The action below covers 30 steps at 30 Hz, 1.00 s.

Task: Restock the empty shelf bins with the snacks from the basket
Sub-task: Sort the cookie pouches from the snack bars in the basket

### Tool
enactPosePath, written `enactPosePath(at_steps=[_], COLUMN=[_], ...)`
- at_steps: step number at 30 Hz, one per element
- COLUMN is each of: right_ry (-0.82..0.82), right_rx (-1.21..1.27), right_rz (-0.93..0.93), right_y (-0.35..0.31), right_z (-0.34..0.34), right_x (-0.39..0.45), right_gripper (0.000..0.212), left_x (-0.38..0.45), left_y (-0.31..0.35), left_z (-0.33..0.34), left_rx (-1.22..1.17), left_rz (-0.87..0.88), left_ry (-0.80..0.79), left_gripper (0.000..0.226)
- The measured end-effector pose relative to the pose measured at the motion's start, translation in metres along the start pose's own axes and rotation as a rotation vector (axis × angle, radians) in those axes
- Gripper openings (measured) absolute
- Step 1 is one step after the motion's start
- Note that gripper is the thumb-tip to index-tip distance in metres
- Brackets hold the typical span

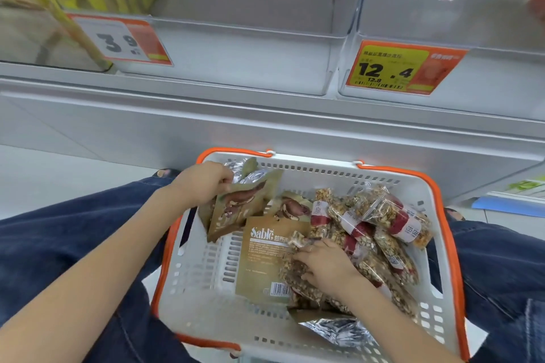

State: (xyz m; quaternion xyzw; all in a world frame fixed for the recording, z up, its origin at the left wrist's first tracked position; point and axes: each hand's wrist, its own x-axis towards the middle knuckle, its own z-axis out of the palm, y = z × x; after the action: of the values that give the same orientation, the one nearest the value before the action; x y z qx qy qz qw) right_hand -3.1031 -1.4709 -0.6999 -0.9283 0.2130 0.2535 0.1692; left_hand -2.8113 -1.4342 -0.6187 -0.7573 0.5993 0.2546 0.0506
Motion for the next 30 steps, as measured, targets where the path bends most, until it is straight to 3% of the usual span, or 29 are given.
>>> enactPosePath(at_steps=[2,6,9,11,13,16,18,21,23,27,30], right_ry=[0.091,0.341,0.214,0.120,0.065,0.090,0.155,0.380,0.483,0.486,0.458], right_rx=[0.171,0.871,1.580,2.033,2.277,2.304,2.179,1.895,1.663,1.197,1.196], right_rz=[0.038,0.209,0.336,0.316,0.275,0.323,0.381,0.449,0.483,0.429,0.462], right_y=[-0.005,-0.023,-0.036,-0.040,-0.042,-0.042,-0.035,-0.023,-0.021,-0.043,-0.064], right_z=[-0.004,-0.022,-0.036,-0.039,-0.042,-0.038,-0.040,-0.059,-0.076,-0.090,-0.088], right_x=[-0.004,-0.004,0.000,0.003,0.002,0.002,0.002,0.006,0.014,0.042,0.067], right_gripper=[0.046,0.047,0.072,0.058,0.040,0.033,0.027,0.014,0.010,0.011,0.010], left_x=[-0.020,-0.058,-0.082,-0.093,-0.100,-0.103,-0.101,-0.089,-0.081,-0.070,-0.067], left_y=[0.003,0.005,0.014,0.024,0.030,0.023,0.011,-0.011,-0.019,-0.011,0.001], left_z=[-0.014,-0.018,-0.015,-0.013,-0.008,-0.003,0.000,0.018,0.033,0.036,0.032], left_rx=[-0.106,-0.492,-0.824,-1.000,-1.092,-1.183,-1.160,-0.688,-0.445,-0.526,-0.634], left_rz=[0.033,-0.012,-0.001,0.014,0.015,0.000,-0.064,-0.215,-0.284,-0.251,-0.176], left_ry=[0.074,0.225,0.187,0.178,0.181,0.169,0.172,0.181,0.117,0.111,0.047], left_gripper=[0.031,0.022,0.020,0.018,0.016,0.019,0.017,0.008,0.023,0.044,0.047])
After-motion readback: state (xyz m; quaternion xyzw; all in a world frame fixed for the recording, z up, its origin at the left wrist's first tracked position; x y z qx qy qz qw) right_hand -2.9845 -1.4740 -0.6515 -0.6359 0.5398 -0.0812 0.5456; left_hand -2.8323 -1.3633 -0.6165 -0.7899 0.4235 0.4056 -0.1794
